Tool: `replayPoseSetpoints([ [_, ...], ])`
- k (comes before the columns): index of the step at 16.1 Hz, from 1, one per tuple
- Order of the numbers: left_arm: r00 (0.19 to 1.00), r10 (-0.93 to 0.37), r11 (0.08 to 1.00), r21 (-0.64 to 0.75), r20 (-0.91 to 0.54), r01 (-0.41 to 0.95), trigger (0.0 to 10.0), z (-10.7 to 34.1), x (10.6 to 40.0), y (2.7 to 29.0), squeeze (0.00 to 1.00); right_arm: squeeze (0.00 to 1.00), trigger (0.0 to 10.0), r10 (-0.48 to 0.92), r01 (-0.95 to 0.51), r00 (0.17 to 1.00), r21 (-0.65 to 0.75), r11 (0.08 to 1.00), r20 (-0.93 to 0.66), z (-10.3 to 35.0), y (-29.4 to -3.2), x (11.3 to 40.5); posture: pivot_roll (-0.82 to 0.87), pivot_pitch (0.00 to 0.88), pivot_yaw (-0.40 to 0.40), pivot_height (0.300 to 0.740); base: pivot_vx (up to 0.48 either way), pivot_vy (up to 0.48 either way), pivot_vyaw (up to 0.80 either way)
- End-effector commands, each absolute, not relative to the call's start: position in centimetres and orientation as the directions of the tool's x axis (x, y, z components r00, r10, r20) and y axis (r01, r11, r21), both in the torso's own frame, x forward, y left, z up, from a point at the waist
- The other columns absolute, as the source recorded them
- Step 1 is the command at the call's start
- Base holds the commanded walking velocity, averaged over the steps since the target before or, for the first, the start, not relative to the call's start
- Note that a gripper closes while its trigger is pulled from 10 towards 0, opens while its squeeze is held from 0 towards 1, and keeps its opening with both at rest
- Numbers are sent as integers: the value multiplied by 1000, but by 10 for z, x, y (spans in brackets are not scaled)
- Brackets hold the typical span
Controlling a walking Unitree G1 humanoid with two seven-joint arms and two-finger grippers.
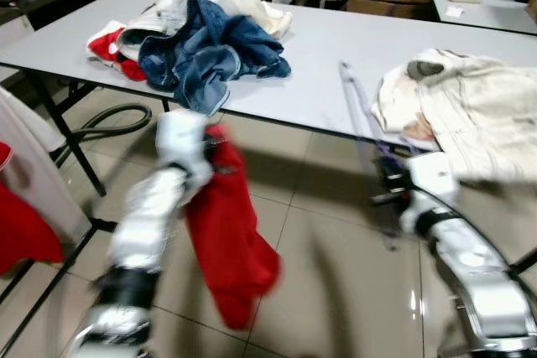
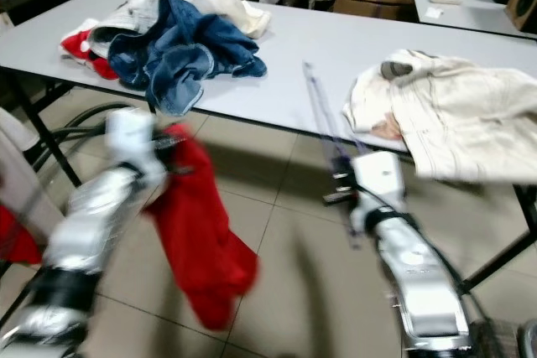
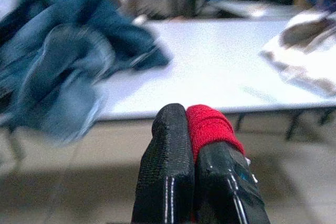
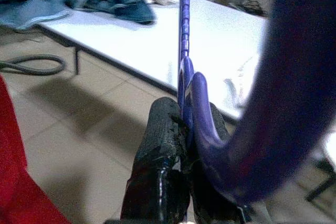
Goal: Hang hanger
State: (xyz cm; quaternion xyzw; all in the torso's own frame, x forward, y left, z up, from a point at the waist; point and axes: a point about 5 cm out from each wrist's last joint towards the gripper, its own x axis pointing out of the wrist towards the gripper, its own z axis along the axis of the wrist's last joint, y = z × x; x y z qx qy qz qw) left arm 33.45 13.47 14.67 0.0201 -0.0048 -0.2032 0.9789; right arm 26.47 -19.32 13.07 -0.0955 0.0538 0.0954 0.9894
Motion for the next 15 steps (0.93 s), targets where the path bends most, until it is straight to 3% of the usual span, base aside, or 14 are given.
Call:
replayPoseSetpoints([
  [1, 933, -359, 933, 50, 41, 357, 10000, 159, 340, 151, 0, 0, 10000, 223, -236, 971, -174, 956, -91, 140, -184, 269, -63, 0, 15, 740, 409, 0, -800],
  [5, 928, -359, 933, 47, 100, 356, 10000, 183, 358, 150, 0, 0, 10000, 328, -333, 943, -194, 923, -58, 152, -184, 270, -65, 0, 22, 740, 411, 0, -200],
  [7, 907, -391, 920, 54, 153, 388, 10000, 210, 372, 145, 0, 0, 10000, 505, -506, 862, -154, 849, -50, 170, -186, 259, -64, 0, 29, 740, 411, 0, 0],
  [9, 887, -423, 906, 70, 182, 418, 10000, 225, 379, 140, 0, 0, 10000, 596, -599, 800, -151, 786, -72, 180, -190, 249, -63, 0, 36, 740, 412, 0, 0],
  [12, 835, -494, 868, 93, 243, 487, 10000, 262, 395, 125, 0, 0, 10000, 665, -715, 698, -213, 666, -265, 192, -220, 223, -72, 0, 51, 740, 410, 0, 0],
  [15, 770, -543, 831, 87, 335, 549, 10000, 310, 403, 113, 0, 0, 10000, 733, -813, 572, -137, 566, -368, 206, -231, 199, -84, 0, 65, 740, 409, 0, 0],
])
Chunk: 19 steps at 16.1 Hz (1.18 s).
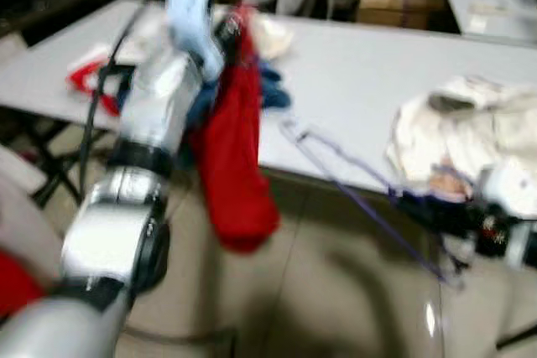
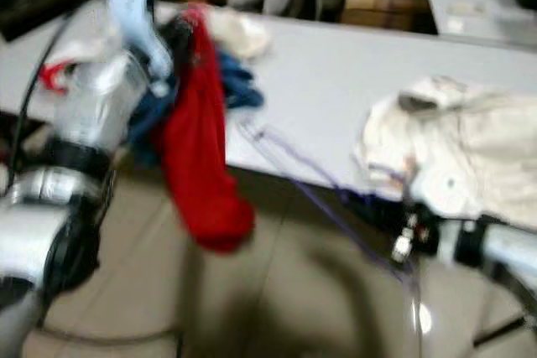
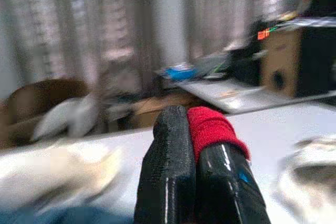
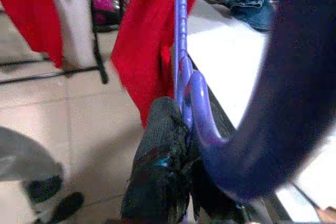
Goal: Hang hanger
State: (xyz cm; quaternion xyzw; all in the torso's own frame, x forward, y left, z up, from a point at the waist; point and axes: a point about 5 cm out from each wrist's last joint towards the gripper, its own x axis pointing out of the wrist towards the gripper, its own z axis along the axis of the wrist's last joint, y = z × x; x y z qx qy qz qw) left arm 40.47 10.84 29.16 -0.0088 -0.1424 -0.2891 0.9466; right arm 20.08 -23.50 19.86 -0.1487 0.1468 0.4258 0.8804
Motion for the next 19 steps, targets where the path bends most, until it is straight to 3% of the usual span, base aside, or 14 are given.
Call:
replayPoseSetpoints([
  [1, 759, -547, 826, 82, 352, 558, 10000, 317, 404, 112, 0, 0, 10000, 744, -823, 557, -123, 555, -370, 207, -230, 198, -88, 0, 66, 740, 412, 0, 0],
  [4, 644, -624, 744, 86, 443, 663, 10000, 356, 398, 96, 0, 0, 10000, 806, -881, 467, -109, 461, -364, 208, -208, 208, -86, 0, 65, 740, 410, 0, 0],
  [6, 535, -674, 661, 94, 510, 744, 10000, 379, 384, 86, 0, 0, 10000, 708, -803, 595, -260, 536, -380, 203, -205, 247, -82, 0, 63, 740, 409, 0, 0],
  [9, 466, -634, 648, 94, 617, 756, 10000, 419, 370, 111, 0, 0, 10000, 555, -616, 782, -495, 613, -285, 235, -219, 300, -56, 0, 39, 740, 407, 0, 0],
  [11, 441, -575, 674, 93, 689, 733, 10000, 444, 357, 140, 0, 0, 10000, 447, -378, 893, -629, 679, -55, 290, -232, 334, -53, 0, 30, 740, 407, 0, 0],
  [12, 431, -563, 678, 95, 705, 729, 10000, 449, 353, 147, 0, 0, 10000, 414, -289, 909, -649, 704, 43, 309, -234, 343, -49, 0, 22, 740, 409, 0, 0],
  [14, 444, -530, 710, 92, 722, 698, 10000, 452, 348, 158, 0, 0, 10000, 422, -178, 865, -621, 763, 270, 351, -231, 349, -39, 0, 6, 740, 411, 0, 0],
  [15, 471, -526, 727, 88, 708, 681, 10000, 446, 349, 163, 0, 0, 10000, 456, -182, 839, -638, 748, 296, 355, -226, 351, -36, 0, 0, 740, 398, 0, 0],
  [17, 538, -537, 753, 83, 650, 652, 10000, 422, 354, 164, 0, 0, 10000, 530, -270, 818, -663, 699, 226, 338, -216, 355, -34, 0, -7, 740, 399, 0, 0],
  [19, 639, -617, 742, 71, 460, 666, 10000, 352, 365, 141, 0, 0, 10000, 640, -469, 768, -654, 593, 29, 291, -206, 349, -34, 0, -4, 740, 178, 0, 0],
])
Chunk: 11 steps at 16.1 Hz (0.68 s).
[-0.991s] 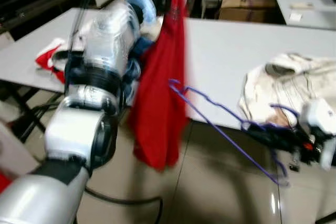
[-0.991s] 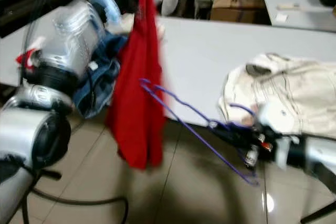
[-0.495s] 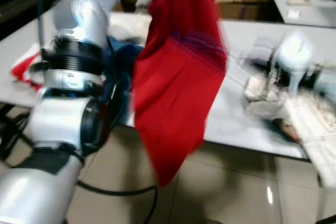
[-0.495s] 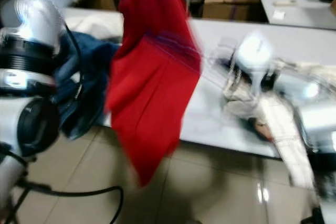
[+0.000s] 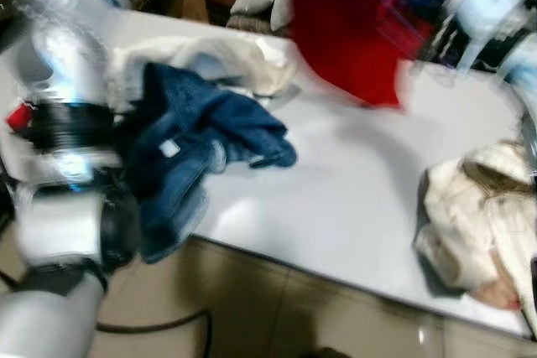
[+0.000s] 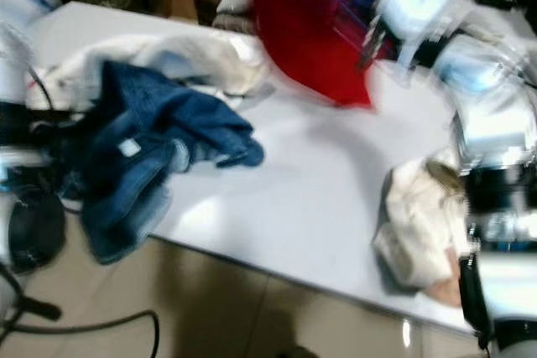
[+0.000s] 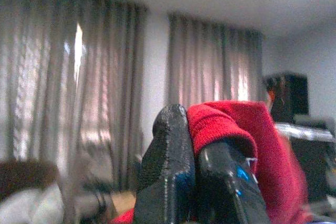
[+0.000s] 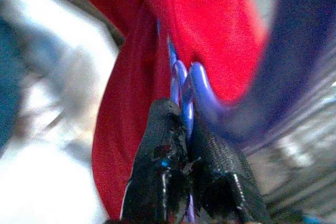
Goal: Hang hanger
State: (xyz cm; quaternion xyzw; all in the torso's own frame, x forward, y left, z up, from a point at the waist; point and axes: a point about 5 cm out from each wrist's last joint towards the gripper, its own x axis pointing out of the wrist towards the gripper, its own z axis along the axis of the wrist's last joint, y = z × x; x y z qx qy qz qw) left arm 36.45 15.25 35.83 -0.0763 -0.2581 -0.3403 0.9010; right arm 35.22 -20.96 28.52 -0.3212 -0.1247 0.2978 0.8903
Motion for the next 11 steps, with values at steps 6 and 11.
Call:
replayPoseSetpoints([
  [6, 607, -761, 589, 149, -230, 795, 10000, 215, 347, 101, 1000, 0, 10000, 701, -800, 573, -473, 369, -424, 231, -236, 288, -64, 0, 32, 740, 0, 0, 0],
  [11, 187, -850, 117, 169, -493, 979, 10000, 228, 300, 127, 1000, 0, 10000, 526, -852, 519, -364, 375, -674, 250, -293, 239, -78, 0, 51, 740, 0, 0, 0],
])
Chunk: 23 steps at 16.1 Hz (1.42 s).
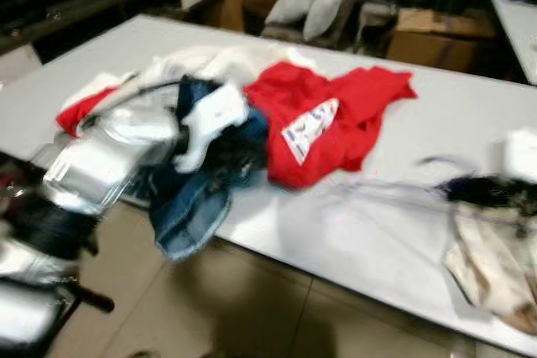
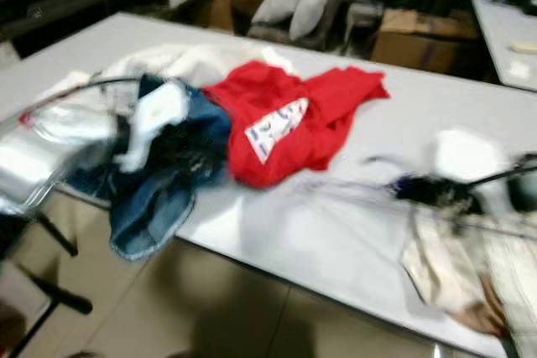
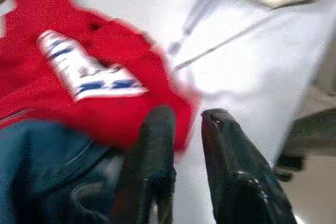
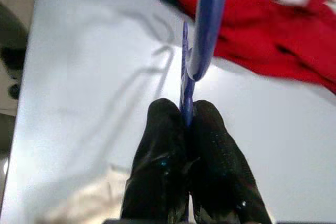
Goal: Hang hanger
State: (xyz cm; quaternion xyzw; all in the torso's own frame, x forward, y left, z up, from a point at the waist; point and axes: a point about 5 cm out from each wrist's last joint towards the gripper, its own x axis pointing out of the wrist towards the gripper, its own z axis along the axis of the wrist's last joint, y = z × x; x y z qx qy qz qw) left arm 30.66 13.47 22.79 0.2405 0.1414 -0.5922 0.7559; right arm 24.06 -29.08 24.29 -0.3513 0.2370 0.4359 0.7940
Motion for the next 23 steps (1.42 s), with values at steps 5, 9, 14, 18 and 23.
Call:
replayPoseSetpoints([
  [5, 327, -943, 315, 147, -65, 938, 10000, 292, 313, 143, 1000, 0, 10000, 520, -701, 713, -446, 556, -471, 292, -311, 233, -79, 0, 44, 740, 0, 0, 0],
  [9, 656, -752, 659, 58, 60, 750, 10000, 277, 335, 147, 0, 0, 10000, 362, -465, 880, -395, 793, -308, 267, -297, 244, -69, 0, 12, 740, 0, 0, 0],
  [14, 787, -614, 789, 28, 50, 614, 10000, 211, 307, 107, 0, 0, 10000, 258, -280, 960, -285, 917, -112, 225, -218, 241, -98, 0, 28, 740, 0, 0, -470],
  [18, 864, -503, 864, 35, 33, 502, 10000, 186, 307, 115, 0, 0, 10000, 240, -244, 970, -189, 951, -43, 214, -190, 236, -125, 0, 48, 740, 0, 0, -800],
  [23, 894, -443, 896, 5, 61, 444, 10000, 170, 292, 118, 0, 0, 10000, 94, -98, 995, -124, 987, -33, 201, -187, 221, -131, 0, 36, 740, 0, 0, -800],
])
